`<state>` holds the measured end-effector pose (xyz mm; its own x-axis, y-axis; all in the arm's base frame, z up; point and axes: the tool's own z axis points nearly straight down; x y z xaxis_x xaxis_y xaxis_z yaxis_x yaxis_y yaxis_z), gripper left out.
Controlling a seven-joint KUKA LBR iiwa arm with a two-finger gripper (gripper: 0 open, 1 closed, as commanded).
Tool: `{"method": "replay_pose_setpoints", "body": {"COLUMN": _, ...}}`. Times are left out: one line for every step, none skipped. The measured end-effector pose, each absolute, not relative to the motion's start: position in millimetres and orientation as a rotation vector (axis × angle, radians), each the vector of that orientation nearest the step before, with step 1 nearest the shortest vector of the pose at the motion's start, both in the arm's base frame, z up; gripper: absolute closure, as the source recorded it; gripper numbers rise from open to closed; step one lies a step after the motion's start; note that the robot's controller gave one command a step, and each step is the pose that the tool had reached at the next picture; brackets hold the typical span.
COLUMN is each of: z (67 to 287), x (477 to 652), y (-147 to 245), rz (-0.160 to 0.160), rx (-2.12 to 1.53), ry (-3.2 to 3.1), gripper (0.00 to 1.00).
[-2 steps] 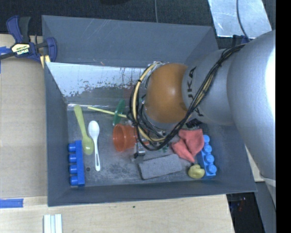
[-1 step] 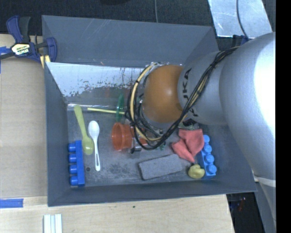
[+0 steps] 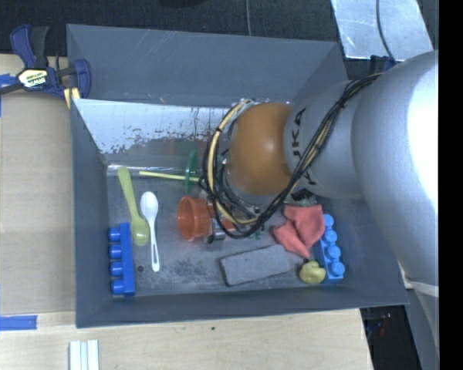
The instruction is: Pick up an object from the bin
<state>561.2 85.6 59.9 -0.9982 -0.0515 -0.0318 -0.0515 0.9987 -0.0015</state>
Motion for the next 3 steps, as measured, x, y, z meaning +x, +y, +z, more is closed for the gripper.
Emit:
{"method": "replay_pose_setpoints", "body": {"z": 107, "x": 554.5, "y": 88, "rz": -0.004, "rx": -0.112, "ry": 3.125, "gripper": 1.0}}
{"method": "replay_pose_setpoints", "body": {"z": 151, "x": 562.8, "y": 92, "rz": -0.003, "rx": -0.126, "ry": 3.114, "gripper": 1.0}}
{"method": "replay_pose_setpoints", "body": {"z": 219, "x": 553.1, "y": 99, "rz": -0.003, "rx": -0.137, "ry": 3.118, "gripper": 1.0}}
